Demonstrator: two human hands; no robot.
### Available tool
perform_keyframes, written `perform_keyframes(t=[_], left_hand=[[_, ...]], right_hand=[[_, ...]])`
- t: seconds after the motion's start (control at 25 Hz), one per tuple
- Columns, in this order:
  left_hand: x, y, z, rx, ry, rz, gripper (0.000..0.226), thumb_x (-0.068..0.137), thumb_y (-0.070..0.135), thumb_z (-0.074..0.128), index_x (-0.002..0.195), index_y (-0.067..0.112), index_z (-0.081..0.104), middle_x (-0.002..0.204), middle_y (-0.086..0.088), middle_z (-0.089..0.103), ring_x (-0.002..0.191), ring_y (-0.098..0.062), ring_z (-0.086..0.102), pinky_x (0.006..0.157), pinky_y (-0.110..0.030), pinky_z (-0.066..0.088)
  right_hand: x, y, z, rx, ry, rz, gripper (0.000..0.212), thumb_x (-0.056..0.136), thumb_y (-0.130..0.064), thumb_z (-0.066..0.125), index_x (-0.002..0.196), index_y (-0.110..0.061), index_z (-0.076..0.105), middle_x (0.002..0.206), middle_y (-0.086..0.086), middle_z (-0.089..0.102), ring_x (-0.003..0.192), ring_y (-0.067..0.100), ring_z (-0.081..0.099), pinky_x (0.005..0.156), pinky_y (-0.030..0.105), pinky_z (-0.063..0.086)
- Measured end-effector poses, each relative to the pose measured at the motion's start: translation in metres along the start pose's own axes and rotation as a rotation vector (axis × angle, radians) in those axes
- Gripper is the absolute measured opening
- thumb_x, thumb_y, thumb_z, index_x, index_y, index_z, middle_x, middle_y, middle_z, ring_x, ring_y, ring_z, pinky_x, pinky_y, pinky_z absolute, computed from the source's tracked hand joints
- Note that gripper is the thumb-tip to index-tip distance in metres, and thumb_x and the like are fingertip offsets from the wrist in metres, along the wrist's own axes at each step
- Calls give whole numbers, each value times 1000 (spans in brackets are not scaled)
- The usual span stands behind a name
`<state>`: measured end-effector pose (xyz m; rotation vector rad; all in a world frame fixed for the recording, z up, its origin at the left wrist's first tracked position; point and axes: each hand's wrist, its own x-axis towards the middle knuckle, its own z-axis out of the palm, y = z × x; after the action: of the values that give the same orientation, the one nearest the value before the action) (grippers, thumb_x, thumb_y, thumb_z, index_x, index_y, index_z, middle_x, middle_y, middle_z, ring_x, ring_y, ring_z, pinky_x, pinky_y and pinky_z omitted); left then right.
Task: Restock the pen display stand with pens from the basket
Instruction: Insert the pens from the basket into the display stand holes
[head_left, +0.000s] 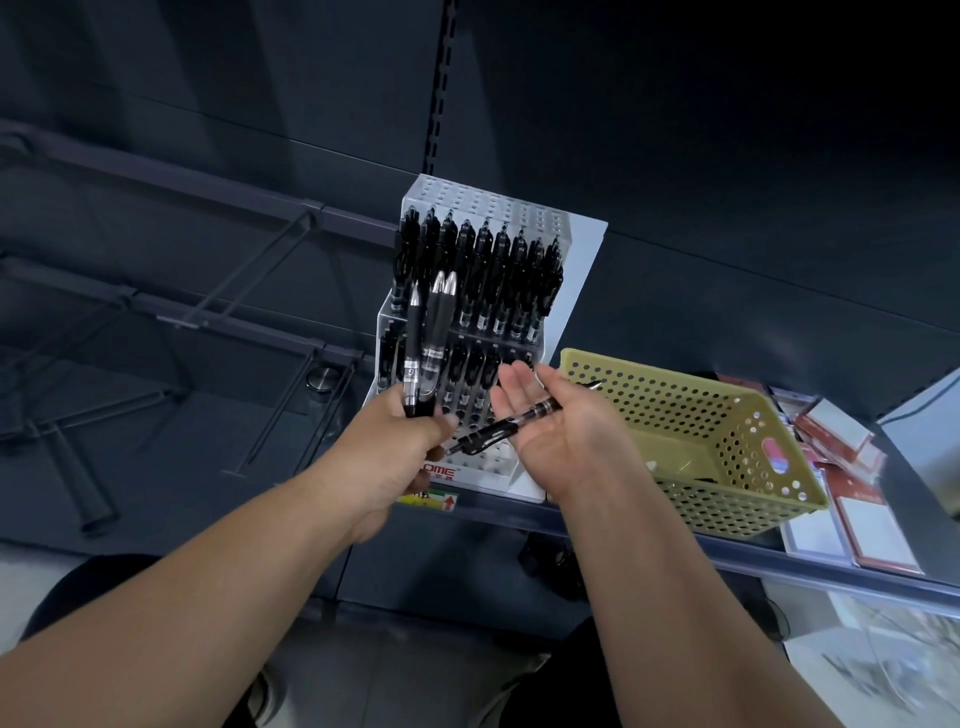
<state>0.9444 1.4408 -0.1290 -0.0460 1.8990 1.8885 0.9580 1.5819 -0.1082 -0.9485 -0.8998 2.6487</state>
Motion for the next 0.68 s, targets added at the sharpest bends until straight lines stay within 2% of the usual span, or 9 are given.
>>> perform_keyframes(t=[0.16, 0.32, 0.44, 0.52, 0.56, 0.6, 0.68], left_hand=[[0, -1, 0, -19, -41, -20, 7, 90, 17, 63, 94, 18, 57, 77, 1, 57, 57, -10, 47, 44, -20, 34], [0, -2, 2, -3, -60, -7, 18, 87, 11, 66, 78, 18, 52, 65, -1, 54, 49, -9, 41, 35, -16, 30], [5, -2, -3, -23, -16, -12, 19, 87, 11, 66, 78, 19, 51, 81, -9, 61, 50, -9, 41, 35, -15, 31], [8, -1, -8, -28, 14, -27, 17, 87, 12, 66, 81, 20, 52, 91, -14, 64, 52, -9, 42, 34, -14, 31], [9, -1, -9, -27, 25, -34, 16, 87, 12, 66, 83, 19, 52, 94, -16, 65, 53, -9, 41, 34, -14, 31], [10, -1, -9, -30, 33, -38, 14, 87, 12, 66, 85, 18, 53, 96, -17, 66, 54, -10, 41, 34, -15, 31], [10, 0, -9, -40, 29, -41, 12, 87, 12, 65, 88, 15, 54, 93, -15, 67, 52, -9, 40, 34, -17, 30]], right_hand=[[0, 1, 1, 36, 6, -9, 24, 103, -8, 42, 124, -1, 50, 99, 16, 66, 88, 29, 68, 87, 44, 51], [-3, 3, 0, -14, -33, 9, 20, 103, -17, 46, 119, -5, 50, 108, 16, 66, 95, 30, 68, 94, 48, 51], [2, 5, -8, -219, 100, -78, 41, 99, -36, 51, 126, -6, 46, 119, 8, 58, 103, 26, 65, 92, 45, 53], [2, 9, -18, -540, 235, -343, 44, 100, -35, 50, 137, -15, 39, 131, 0, 48, 111, 18, 58, 97, 33, 50], [1, 11, -24, -733, 247, -533, 44, 100, -29, 51, 140, -17, 38, 136, -3, 42, 111, 11, 54, 97, 21, 46], [-2, 15, -29, -944, 197, -743, 41, 99, -20, 52, 139, -17, 42, 136, -6, 39, 105, 2, 53, 91, 12, 44], [-4, 28, -34, -1367, -25, -1098, 40, 94, -3, 52, 132, -14, 54, 133, -5, 44, 101, 0, 54, 88, 8, 45]])
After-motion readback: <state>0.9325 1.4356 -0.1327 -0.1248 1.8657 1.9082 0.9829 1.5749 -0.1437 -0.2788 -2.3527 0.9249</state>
